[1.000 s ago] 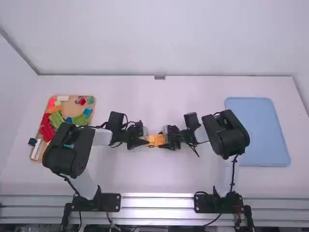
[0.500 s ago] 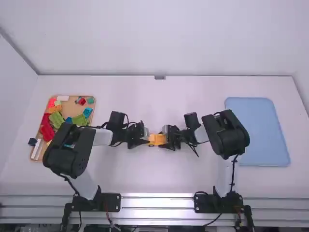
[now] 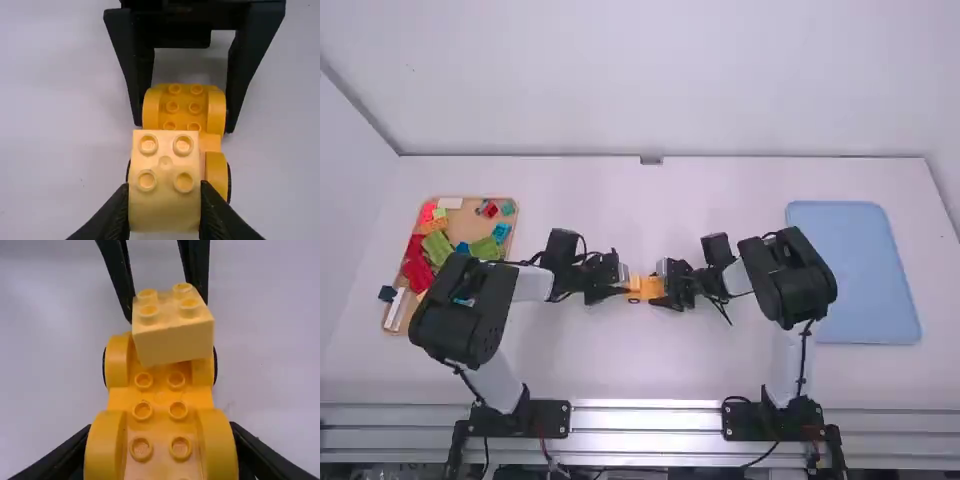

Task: Assemble lego blocks to make yellow taxi

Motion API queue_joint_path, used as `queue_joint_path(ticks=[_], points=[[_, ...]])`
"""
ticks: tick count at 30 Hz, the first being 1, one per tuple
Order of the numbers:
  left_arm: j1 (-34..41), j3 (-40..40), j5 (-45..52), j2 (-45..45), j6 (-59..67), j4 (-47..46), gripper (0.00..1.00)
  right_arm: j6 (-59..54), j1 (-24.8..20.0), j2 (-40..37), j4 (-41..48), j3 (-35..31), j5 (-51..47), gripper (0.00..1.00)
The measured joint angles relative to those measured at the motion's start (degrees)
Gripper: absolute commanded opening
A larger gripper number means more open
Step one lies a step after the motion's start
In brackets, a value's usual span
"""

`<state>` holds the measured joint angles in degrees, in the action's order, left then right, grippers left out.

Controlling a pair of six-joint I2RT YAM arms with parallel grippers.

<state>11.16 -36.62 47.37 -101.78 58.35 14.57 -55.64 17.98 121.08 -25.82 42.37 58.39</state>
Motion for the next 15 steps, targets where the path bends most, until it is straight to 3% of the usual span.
queue_joint_path(ticks=[15], points=[[0.1,0.0,2.3,0.0,0.0,-0.9,0.19,0.0,0.0,0.0,0.0,0.0,-0.3,0.70]])
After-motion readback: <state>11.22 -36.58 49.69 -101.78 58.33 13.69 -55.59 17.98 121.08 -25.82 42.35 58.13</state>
